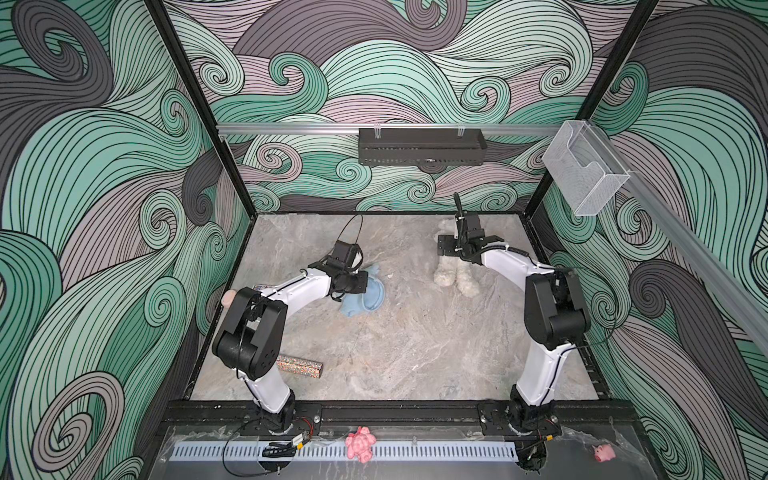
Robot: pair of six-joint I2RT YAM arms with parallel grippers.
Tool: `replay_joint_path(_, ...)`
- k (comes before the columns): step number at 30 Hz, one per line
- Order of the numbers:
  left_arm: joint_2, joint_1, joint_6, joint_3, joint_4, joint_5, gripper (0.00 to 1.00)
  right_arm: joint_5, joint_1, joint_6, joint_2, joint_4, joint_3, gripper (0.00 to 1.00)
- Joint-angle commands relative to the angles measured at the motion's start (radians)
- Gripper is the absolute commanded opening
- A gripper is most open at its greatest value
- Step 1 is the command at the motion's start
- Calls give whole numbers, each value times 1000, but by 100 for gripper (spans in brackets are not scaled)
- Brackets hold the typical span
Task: Dress the teddy bear
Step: 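Release the sleeve and grasp the white teddy bear's head with the right gripper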
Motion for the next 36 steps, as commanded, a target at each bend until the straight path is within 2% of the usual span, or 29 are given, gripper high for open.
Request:
replay_joint_path(1,-20,-2,3,14,-29,14,0,-9,-33,-1,80,-120,98,97)
replay_joint_path(4,-14,-2,4,16,-28,10,0,-126,-29,-20,131,-195,136,84)
replay_joint_path(6,-11,-1,8,19,-34,-10,0,-196,-16,-23,114,-206,88,74)
replay_joint_path(8,-7,-1,12,22,-45,-38,0,-255,19,-24,51,-193,-22,66)
replay_joint_path(11,-13,2,23,13,-49,-71,0,-271,112,-28,-109,-188,-226,63)
replay_joint_path(12,-14,2,26,12,-50,-72,0,-270,138,-29,-157,-189,-281,65)
replay_joint_path(15,-11,4,30,15,-51,-75,0,-285,179,-22,-323,-189,-416,82)
replay_joint_path(17,-8,5,32,15,-50,-72,0,-288,181,-21,-412,-193,-441,91)
replay_joint_path(20,-7,4,31,20,-52,-70,0,-285,179,-22,-476,-172,-430,97)
replay_joint_path(26,-31,4,26,13,-61,-65,0,-331,175,30,-470,-78,-416,99)
replay_joint_path(30,-38,4,24,12,-64,-64,0,-269,172,62,-431,-14,-407,99)
replay_joint_path(34,-32,5,21,19,-60,-50,0,-188,171,77,-311,18,-354,99)
replay_joint_path(36,-32,4,20,21,-62,-47,0,-185,172,83,-250,40,-335,99)
